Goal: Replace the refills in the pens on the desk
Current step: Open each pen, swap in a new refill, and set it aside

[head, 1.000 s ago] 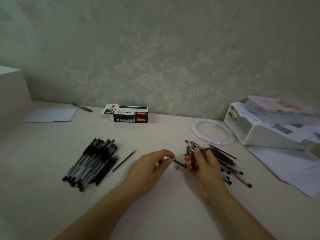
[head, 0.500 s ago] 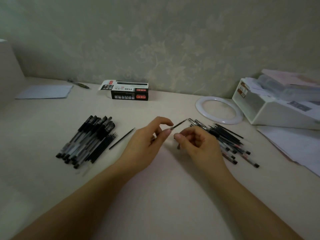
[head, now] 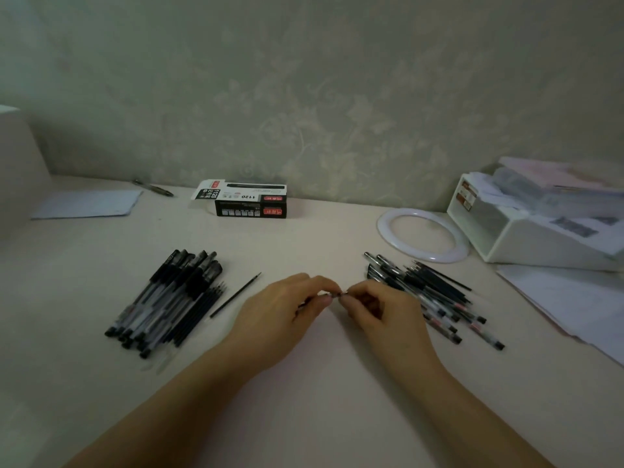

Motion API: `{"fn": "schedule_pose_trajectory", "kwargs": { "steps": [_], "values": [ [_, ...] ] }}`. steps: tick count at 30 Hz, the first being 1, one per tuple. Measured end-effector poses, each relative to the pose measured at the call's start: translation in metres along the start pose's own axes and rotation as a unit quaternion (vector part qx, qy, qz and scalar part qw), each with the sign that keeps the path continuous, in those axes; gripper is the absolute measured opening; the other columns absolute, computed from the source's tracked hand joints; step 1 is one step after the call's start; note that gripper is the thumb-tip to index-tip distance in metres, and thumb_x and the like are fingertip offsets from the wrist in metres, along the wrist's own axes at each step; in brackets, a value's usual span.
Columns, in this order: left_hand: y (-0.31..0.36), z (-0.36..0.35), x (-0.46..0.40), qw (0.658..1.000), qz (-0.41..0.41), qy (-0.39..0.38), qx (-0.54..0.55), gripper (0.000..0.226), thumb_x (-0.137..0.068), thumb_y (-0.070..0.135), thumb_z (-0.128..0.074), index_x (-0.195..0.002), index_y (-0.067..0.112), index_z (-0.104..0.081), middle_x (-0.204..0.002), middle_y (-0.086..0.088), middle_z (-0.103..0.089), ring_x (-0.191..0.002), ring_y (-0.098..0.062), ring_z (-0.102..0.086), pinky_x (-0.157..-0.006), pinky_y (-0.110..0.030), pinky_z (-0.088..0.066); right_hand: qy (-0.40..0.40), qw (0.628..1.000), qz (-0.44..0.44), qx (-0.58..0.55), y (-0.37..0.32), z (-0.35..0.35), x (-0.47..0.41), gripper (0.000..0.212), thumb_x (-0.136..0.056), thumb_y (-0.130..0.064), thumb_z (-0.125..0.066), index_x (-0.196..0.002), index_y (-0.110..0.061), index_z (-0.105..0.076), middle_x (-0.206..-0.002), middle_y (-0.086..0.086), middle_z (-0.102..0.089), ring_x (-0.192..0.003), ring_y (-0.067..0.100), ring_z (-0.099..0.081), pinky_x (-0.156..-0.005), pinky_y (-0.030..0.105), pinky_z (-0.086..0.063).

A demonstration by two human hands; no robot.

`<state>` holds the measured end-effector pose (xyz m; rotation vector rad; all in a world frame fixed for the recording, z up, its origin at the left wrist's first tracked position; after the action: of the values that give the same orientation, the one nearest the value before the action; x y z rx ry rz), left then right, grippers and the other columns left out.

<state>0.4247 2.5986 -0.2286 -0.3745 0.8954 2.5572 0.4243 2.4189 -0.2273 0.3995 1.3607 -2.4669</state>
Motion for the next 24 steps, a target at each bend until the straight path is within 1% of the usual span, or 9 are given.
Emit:
{"fn": "schedule_pose_trajectory", "kwargs": {
  "steps": [3,4,6,9,12,17,19,21,24],
  "values": [
    [0.0007,-0.0004,0.0006,1.000,-0.003,-0.004,-0.011,0.019,-0.098,0.048,-0.040,-0.114,0.049,-0.051,-0.097,0.020,-0.058,-0.084,0.003,-0.055,-0.072,-0.025,-0.050,0.030,0.987,-0.068,-0.144,0.0028,0.0046,-0.0040,0.014,-0.088,-0.014,-0.070,-0.078,-0.023,-0.071,-0.072,-0.004,-0.072,-0.064,0.007,-0.066,-0.063,0.015,-0.051],
    [0.0008,-0.0005,0.0003,1.000,-0.005,-0.004,-0.012,0.019,-0.098,0.048,-0.040,-0.114,0.050,-0.051,-0.097,0.021,-0.058,-0.084,0.004,-0.055,-0.072,-0.024,-0.049,0.033,0.981,-0.075,-0.173,0.0040,0.0060,-0.0056,0.015,-0.089,-0.011,-0.069,-0.079,-0.022,-0.071,-0.072,-0.003,-0.072,-0.063,0.007,-0.066,-0.063,0.015,-0.051],
    [0.0004,-0.0007,0.0002,1.000,-0.008,-0.002,-0.009,0.019,-0.097,0.048,-0.041,-0.113,0.050,-0.051,-0.095,0.022,-0.058,-0.084,0.006,-0.055,-0.069,-0.019,-0.046,0.013,0.976,-0.074,-0.204,0.0037,0.0067,-0.0072,0.017,-0.088,-0.006,-0.069,-0.080,-0.021,-0.072,-0.073,-0.002,-0.072,-0.064,0.006,-0.066,-0.063,0.015,-0.051],
    [0.0006,-0.0012,0.0009,1.000,-0.015,0.002,-0.006,0.017,-0.097,0.046,-0.044,-0.112,0.050,-0.051,-0.092,0.021,-0.057,-0.082,0.005,-0.055,-0.064,-0.014,-0.039,-0.038,0.980,-0.052,-0.190,0.0029,0.0023,-0.0055,0.023,-0.087,-0.004,-0.069,-0.082,-0.026,-0.073,-0.078,-0.001,-0.074,-0.069,0.009,-0.068,-0.066,0.017,-0.052],
    [0.0016,-0.0008,0.0015,1.000,-0.016,0.004,-0.007,0.016,-0.096,0.045,-0.046,-0.111,0.050,-0.051,-0.093,0.021,-0.058,-0.082,0.005,-0.055,-0.063,-0.013,-0.039,-0.046,0.982,-0.046,-0.177,0.0042,0.0008,-0.0056,0.023,-0.086,-0.005,-0.071,-0.085,-0.028,-0.073,-0.081,-0.001,-0.074,-0.072,0.012,-0.069,-0.068,0.019,-0.053],
    [0.0035,-0.0006,0.0017,1.000,-0.011,0.017,-0.003,0.015,-0.093,0.047,-0.049,-0.108,0.046,-0.053,-0.091,0.023,-0.059,-0.080,0.005,-0.055,-0.065,-0.022,-0.048,-0.057,0.981,-0.050,-0.178,0.0060,0.0005,-0.0055,0.021,-0.085,-0.008,-0.073,-0.087,-0.029,-0.074,-0.083,-0.001,-0.075,-0.079,0.012,-0.071,-0.072,0.021,-0.055],
    [0.0037,0.0002,0.0020,1.000,-0.009,0.020,0.011,0.016,-0.091,0.049,-0.049,-0.105,0.042,-0.056,-0.090,0.022,-0.061,-0.082,0.002,-0.057,-0.068,-0.028,-0.052,-0.063,0.980,-0.053,-0.184,0.0055,0.0002,-0.0050,0.020,-0.085,-0.009,-0.073,-0.087,-0.029,-0.074,-0.083,-0.001,-0.075,-0.079,0.013,-0.072,-0.072,0.021,-0.055],
    [0.0050,0.0010,0.0014,1.000,-0.019,0.011,0.022,0.019,-0.090,0.048,-0.049,-0.102,0.038,-0.060,-0.090,0.019,-0.062,-0.083,-0.002,-0.059,-0.070,-0.033,-0.052,-0.070,0.979,-0.054,-0.183,0.0053,-0.0001,-0.0049,0.018,-0.085,-0.011,-0.073,-0.087,-0.028,-0.074,-0.082,0.000,-0.075,-0.080,0.014,-0.072,-0.073,0.022,-0.056],
    [0.0070,0.0020,0.0001,0.999,-0.040,0.005,0.031,0.017,-0.090,0.040,-0.052,-0.099,0.033,-0.065,-0.087,0.017,-0.062,-0.080,-0.003,-0.058,-0.068,-0.030,-0.049,-0.078,0.985,-0.044,-0.150,0.0054,-0.0008,-0.0046,0.013,-0.087,-0.016,-0.071,-0.086,-0.029,-0.073,-0.080,-0.002,-0.075,-0.077,0.011,-0.071,-0.070,0.018,-0.053]
  ]
}}
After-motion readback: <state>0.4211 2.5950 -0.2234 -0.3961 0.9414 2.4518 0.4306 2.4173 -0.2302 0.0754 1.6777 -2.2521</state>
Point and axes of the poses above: each hand's wrist, its own x-axis away from the middle knuckle, its own z-axis out of the back of the hand, y = z × x, the point moved 2 cm from there along -x, towards the middle knuckle
